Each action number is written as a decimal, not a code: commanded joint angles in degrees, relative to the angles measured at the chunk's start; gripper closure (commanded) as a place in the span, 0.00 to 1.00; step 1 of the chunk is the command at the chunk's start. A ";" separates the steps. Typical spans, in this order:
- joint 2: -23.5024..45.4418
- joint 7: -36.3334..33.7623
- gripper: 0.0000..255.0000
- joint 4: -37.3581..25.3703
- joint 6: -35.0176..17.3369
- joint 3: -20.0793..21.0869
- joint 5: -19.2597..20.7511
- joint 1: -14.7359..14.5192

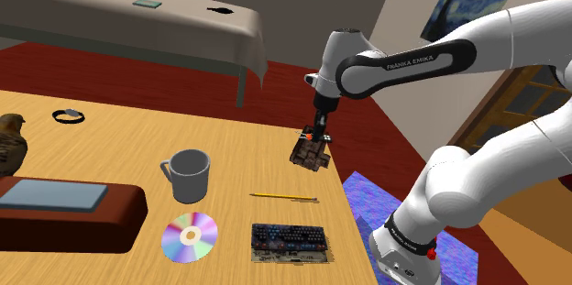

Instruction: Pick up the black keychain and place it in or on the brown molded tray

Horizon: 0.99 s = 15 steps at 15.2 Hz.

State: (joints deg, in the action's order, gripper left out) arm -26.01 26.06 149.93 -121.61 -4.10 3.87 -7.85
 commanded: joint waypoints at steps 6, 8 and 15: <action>1.14 -0.16 1.00 1.11 -2.28 0.02 0.00 -0.06; 1.14 -0.16 1.00 1.11 -2.28 0.02 0.00 -0.06; 1.13 -0.16 0.00 1.11 -2.27 0.02 0.00 -0.06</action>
State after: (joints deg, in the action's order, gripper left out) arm -24.88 25.90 151.05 -123.88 -4.08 3.87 -7.91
